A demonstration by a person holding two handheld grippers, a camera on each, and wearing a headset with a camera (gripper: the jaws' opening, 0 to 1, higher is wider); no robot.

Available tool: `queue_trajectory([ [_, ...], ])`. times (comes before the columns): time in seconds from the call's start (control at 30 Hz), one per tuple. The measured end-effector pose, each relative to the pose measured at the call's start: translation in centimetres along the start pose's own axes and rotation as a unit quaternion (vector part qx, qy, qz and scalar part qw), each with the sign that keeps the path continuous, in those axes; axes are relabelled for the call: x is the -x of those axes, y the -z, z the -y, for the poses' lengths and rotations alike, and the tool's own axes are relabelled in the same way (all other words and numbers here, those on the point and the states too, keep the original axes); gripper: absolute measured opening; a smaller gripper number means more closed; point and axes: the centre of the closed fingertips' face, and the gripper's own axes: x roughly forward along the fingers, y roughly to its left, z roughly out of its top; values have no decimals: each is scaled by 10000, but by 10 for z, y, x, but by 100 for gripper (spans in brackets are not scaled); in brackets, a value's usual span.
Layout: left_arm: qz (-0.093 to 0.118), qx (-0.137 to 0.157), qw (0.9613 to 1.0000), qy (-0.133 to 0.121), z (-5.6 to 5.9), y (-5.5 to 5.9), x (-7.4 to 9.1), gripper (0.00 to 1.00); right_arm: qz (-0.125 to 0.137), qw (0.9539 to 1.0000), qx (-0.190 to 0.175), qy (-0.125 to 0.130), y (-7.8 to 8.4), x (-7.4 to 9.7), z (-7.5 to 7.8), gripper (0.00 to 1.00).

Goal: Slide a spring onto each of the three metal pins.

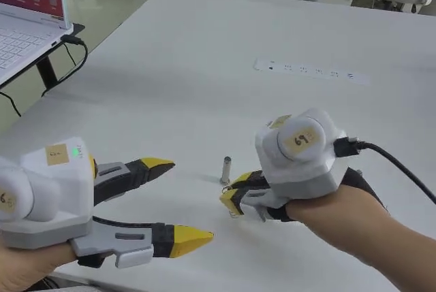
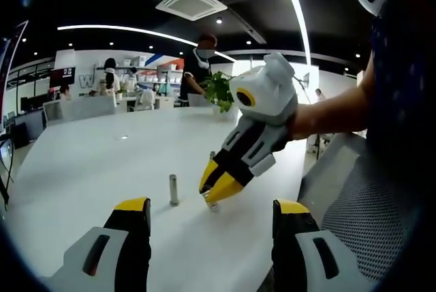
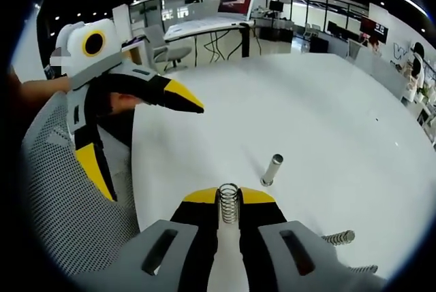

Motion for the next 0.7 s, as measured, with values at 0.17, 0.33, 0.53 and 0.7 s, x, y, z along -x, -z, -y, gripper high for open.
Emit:
queue_trajectory([
  [0.17, -1, 5, 10000, 13, 1, 0, 0, 69, 432, 9990, 71, 71, -15, 11, -1, 8],
  [0.33, -6, 8, 10000, 22, 1, 1, 0, 69, 766, 9967, 160, 202, -24, 17, 3, 8],
  [0.53, 7, 19, 10000, 16, 1, 1, 0, 69, 1203, 9919, 193, 365, -37, 22, 10, 8],
  [0.7, 12, 33, 10000, 9, 1, 1, 1, 69, 1590, 9857, 303, 470, -49, 26, 17, 7],
])
